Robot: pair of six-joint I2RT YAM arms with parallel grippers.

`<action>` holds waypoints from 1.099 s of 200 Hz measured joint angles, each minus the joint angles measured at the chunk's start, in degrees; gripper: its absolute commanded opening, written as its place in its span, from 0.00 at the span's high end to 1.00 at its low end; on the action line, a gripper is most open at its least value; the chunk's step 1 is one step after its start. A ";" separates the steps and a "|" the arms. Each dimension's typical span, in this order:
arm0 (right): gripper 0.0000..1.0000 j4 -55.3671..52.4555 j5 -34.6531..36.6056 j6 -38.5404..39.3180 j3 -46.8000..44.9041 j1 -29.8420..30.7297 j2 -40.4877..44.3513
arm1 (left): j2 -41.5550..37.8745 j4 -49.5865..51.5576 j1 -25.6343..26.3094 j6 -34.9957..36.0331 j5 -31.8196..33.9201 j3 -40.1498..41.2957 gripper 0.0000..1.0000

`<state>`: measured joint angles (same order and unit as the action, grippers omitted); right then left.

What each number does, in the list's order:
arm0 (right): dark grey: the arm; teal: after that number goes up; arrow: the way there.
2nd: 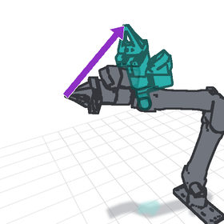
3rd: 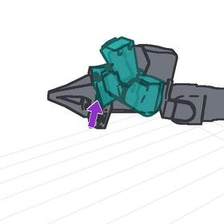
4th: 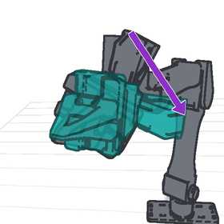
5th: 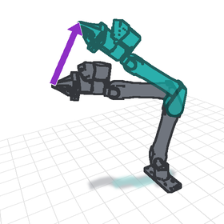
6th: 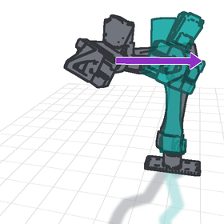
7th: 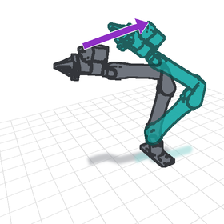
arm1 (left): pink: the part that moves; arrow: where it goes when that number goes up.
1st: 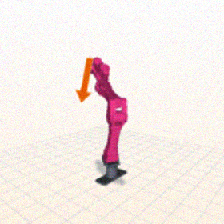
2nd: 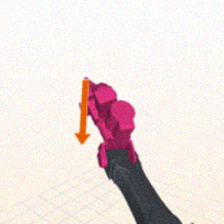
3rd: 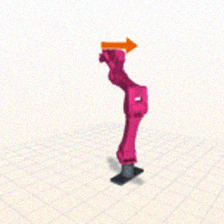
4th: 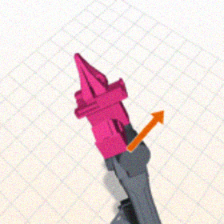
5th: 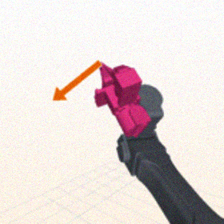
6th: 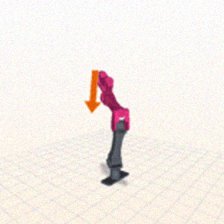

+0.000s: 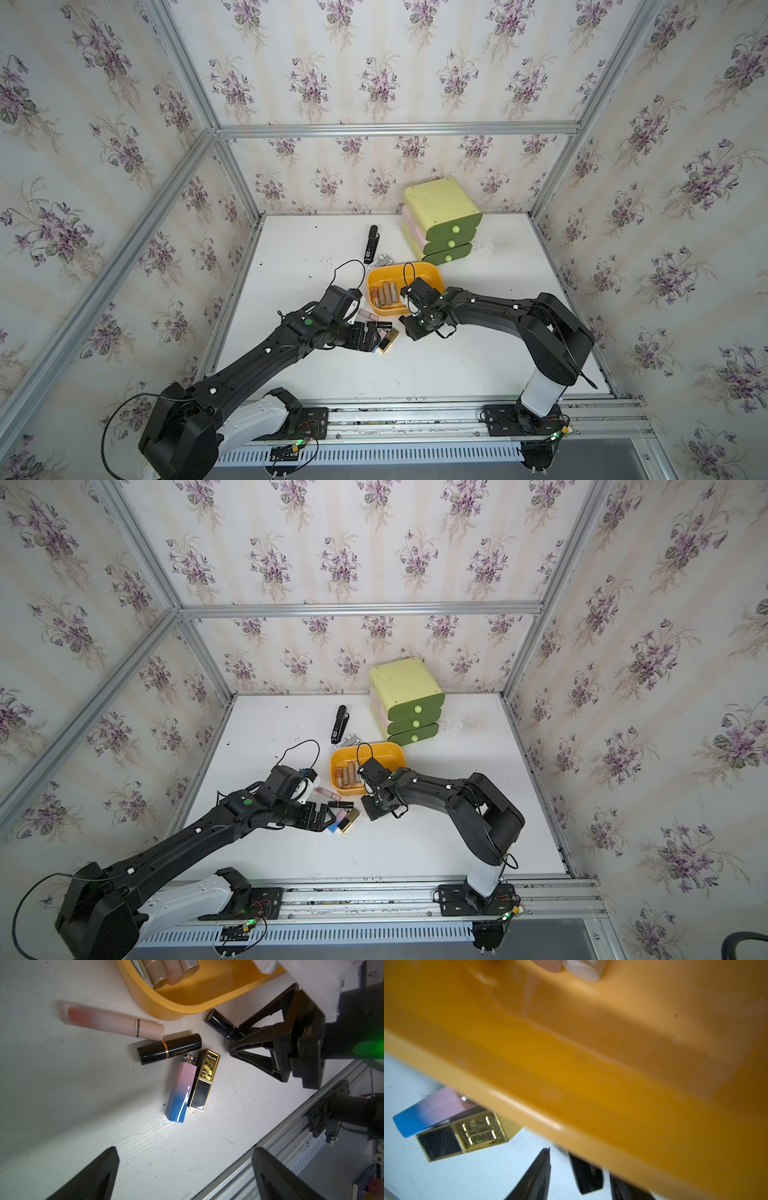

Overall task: Put the lipstick into the storage box
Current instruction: Pick up the lipstick at the center of the board.

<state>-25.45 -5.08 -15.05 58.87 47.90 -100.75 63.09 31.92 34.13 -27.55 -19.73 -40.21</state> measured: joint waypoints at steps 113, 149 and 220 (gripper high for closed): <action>0.73 0.46 -0.13 0.44 0.96 0.04 -1.49 | 0.04 0.00 0.00 0.00 0.44 0.37 0.00; 0.75 0.61 -0.20 0.48 0.48 0.09 -1.07 | -0.17 0.00 -0.02 0.00 0.46 0.44 0.00; 0.78 2.14 -2.25 1.33 -1.46 0.09 1.75 | 0.22 -0.61 -0.20 -0.04 1.20 -1.66 0.00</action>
<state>-23.31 -7.33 -13.72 57.41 47.99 -99.00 63.31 31.31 33.93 -27.59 -18.52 -41.87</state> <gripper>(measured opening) 0.247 0.998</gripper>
